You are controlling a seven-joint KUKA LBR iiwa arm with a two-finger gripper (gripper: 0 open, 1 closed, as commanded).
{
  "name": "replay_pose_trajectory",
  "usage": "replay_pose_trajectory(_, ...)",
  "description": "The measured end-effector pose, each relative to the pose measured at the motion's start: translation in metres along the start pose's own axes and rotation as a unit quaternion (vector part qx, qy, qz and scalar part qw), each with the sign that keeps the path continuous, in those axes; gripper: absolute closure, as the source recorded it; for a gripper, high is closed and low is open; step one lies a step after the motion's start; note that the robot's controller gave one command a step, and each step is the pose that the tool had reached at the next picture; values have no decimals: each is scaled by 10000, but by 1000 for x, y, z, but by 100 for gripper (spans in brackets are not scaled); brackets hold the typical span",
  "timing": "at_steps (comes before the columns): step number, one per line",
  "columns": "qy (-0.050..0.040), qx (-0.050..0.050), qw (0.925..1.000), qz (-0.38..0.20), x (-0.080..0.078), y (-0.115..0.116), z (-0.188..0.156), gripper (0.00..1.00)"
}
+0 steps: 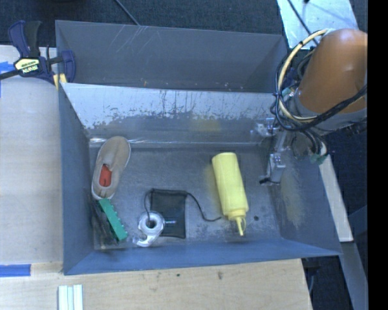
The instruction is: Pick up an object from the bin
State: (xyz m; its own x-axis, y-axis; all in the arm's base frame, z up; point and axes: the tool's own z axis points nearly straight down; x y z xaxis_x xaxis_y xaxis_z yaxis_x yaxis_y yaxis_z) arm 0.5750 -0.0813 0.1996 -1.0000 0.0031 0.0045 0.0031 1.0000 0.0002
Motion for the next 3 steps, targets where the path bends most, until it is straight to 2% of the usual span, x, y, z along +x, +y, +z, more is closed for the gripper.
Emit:
replay_pose_trajectory(1,-40,4,10000,-9,-1,0,-5,0)
replay_pose_trajectory(2,-55,9,9993,-358,16,27,33,0)
replay_pose_trajectory(3,-41,7,9970,-774,12,85,51,0)
